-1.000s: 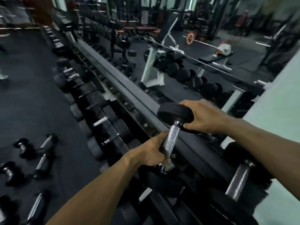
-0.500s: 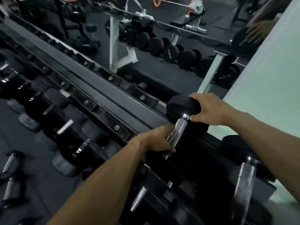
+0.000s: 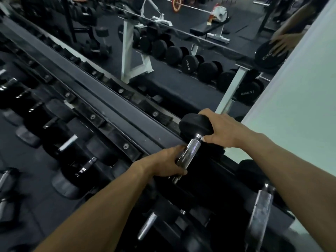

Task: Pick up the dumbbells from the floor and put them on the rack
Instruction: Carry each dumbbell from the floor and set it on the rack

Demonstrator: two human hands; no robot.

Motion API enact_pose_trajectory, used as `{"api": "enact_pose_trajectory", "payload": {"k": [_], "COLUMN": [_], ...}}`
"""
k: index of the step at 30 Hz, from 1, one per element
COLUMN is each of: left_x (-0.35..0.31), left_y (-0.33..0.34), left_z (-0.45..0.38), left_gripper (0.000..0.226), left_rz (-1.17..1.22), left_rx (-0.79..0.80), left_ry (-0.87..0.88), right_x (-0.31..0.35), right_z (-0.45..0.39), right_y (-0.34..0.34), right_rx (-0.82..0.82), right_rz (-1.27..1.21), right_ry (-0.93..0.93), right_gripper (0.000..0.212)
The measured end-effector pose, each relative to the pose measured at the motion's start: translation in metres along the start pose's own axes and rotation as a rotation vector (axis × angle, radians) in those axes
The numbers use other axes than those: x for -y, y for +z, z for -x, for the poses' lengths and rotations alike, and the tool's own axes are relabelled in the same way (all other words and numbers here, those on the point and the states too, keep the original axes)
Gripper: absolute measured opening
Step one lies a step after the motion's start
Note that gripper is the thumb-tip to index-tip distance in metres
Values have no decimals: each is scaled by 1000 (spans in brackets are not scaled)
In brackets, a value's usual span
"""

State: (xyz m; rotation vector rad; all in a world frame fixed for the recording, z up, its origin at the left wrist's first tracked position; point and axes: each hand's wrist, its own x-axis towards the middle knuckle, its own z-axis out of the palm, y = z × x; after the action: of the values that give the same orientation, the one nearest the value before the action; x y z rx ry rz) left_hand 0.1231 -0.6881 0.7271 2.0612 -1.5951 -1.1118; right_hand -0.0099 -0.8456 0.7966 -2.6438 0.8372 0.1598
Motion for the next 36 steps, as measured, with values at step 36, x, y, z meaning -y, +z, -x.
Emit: {"api": "enact_pose_trajectory", "payload": {"k": [36], "left_x": [223], "left_y": [166], "left_z": [540], "left_gripper": [46], "left_rz": [339], "left_rx": [-615], "left_ry": [-877], "right_x": [516], "right_z": [120], "right_y": [255], "right_rx": [466], "right_rz": [260], "right_ry": [-840], "right_gripper": [70]}}
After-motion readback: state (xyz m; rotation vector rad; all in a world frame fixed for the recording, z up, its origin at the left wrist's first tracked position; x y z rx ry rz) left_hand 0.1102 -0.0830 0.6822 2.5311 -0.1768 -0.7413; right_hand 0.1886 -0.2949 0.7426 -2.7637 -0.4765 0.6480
